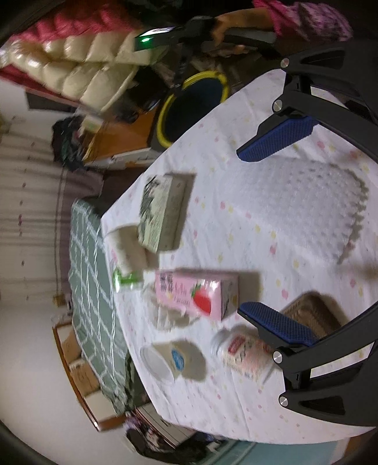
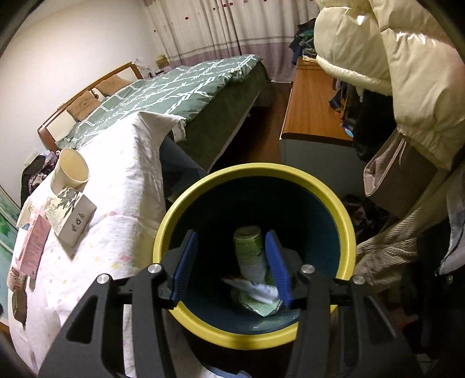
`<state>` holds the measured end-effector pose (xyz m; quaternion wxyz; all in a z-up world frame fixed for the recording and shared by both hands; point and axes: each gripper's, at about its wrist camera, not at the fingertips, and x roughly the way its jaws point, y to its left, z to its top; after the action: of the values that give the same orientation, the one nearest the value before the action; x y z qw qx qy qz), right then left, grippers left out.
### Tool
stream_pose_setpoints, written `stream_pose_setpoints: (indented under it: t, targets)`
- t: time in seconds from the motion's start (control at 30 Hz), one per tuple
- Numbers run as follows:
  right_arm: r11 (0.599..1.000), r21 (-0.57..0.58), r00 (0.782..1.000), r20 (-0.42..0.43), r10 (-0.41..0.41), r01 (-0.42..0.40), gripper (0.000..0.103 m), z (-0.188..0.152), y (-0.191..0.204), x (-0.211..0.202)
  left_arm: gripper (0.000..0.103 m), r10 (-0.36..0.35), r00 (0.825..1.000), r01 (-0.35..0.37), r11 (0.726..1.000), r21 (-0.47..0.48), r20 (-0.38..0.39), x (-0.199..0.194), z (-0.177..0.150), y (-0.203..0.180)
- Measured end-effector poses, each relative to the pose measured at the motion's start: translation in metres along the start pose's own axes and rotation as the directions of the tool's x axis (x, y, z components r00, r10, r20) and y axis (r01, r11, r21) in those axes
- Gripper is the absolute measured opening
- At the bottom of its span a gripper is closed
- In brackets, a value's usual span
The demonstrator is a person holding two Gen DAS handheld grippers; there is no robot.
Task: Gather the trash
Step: 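Carry the toothpaste tube over the yellow bin and release it, then grasp the white foam netting with the left gripper and drop it into the bin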
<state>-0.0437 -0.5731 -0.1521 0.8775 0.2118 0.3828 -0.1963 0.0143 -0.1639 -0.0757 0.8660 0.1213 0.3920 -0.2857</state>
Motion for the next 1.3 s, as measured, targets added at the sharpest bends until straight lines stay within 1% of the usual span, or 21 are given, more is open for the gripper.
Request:
stream_pose_setpoints:
  t: [0.13, 0.27, 0.53, 0.6, 0.67, 0.73, 0.83, 0.9, 0.93, 0.97, 1.0, 1.03, 1.07, 1.17, 1.3]
  targets:
    - [1.0, -0.006, 1.0, 0.003, 0.007, -0.007, 0.048, -0.001, 0.003, -0.003, 0.095, -0.048, 0.998, 0.051, 0.997, 0.065, -0.048, 0.013, -0.006, -0.014]
    - [1.0, -0.013, 1.0, -0.002, 0.012, -0.012, 0.048, -0.002, 0.007, -0.002, 0.095, -0.085, 0.992, 0.095, 0.99, 0.106, -0.096, 0.028, -0.011, -0.025]
    - [1.0, -0.017, 1.0, -0.01, 0.022, -0.022, 0.049, -0.003, 0.01, -0.002, 0.094, -0.082, 0.982, 0.104, 0.987, 0.126, -0.172, 0.059, -0.019, -0.034]
    - [1.0, -0.017, 1.0, -0.011, 0.023, -0.023, 0.049, -0.004, 0.01, -0.001, 0.088, -0.087, 0.979, 0.111, 0.986, 0.125, -0.186, 0.063, -0.021, -0.035]
    - [1.0, -0.016, 1.0, -0.013, 0.024, -0.024, 0.049, -0.004, 0.01, -0.001, 0.08, -0.078, 0.976, 0.106, 0.986, 0.128, -0.203, 0.067, -0.023, -0.035]
    - [1.0, -0.015, 1.0, -0.014, 0.025, -0.025, 0.049, -0.004, 0.01, 0.0, 0.076, -0.059, 0.978, 0.089, 0.986, 0.143, -0.201, 0.068, -0.024, -0.036]
    - [1.0, -0.018, 1.0, -0.013, 0.025, -0.025, 0.049, -0.004, 0.011, -0.001, 0.067, -0.059, 0.979, 0.089, 0.985, 0.147, -0.195, 0.066, -0.024, -0.036]
    - [0.999, -0.023, 1.0, -0.01, 0.025, -0.025, 0.049, -0.004, 0.012, -0.001, 0.057, -0.055, 0.98, 0.083, 0.986, 0.143, -0.189, 0.066, -0.023, -0.035]
    - [0.999, -0.025, 1.0, -0.007, 0.024, -0.024, 0.05, -0.004, 0.012, -0.001, 0.051, -0.054, 0.981, 0.081, 0.987, 0.139, -0.186, 0.065, -0.023, -0.035]
    - [0.999, -0.028, 1.0, -0.005, 0.022, -0.022, 0.049, -0.005, 0.013, -0.002, 0.044, -0.06, 0.981, 0.085, 0.987, 0.134, -0.183, 0.065, -0.022, -0.034]
    - [0.999, -0.032, 1.0, -0.002, 0.019, -0.019, 0.049, -0.005, 0.013, -0.003, 0.041, -0.072, 0.981, 0.096, 0.987, 0.127, -0.182, 0.065, -0.02, -0.033]
    - [0.999, -0.034, 1.0, 0.001, 0.016, -0.016, 0.05, -0.005, 0.014, -0.004, 0.033, -0.087, 0.979, 0.11, 0.987, 0.118, -0.182, 0.065, -0.018, -0.032]
    - [0.999, -0.036, 1.0, 0.004, 0.013, -0.013, 0.049, -0.006, 0.014, -0.006, 0.029, -0.097, 0.979, 0.118, 0.987, 0.111, -0.181, 0.065, -0.016, -0.032]
    - [0.999, -0.044, 1.0, 0.011, 0.001, -0.001, 0.05, -0.007, 0.013, -0.01, 0.026, -0.113, 0.978, 0.133, 0.985, 0.109, -0.174, 0.064, -0.009, -0.035]
    - [0.999, -0.051, 1.0, 0.02, -0.013, 0.014, 0.05, -0.01, 0.008, -0.017, 0.026, -0.138, 0.981, 0.156, 0.98, 0.126, -0.14, 0.056, 0.008, -0.047]
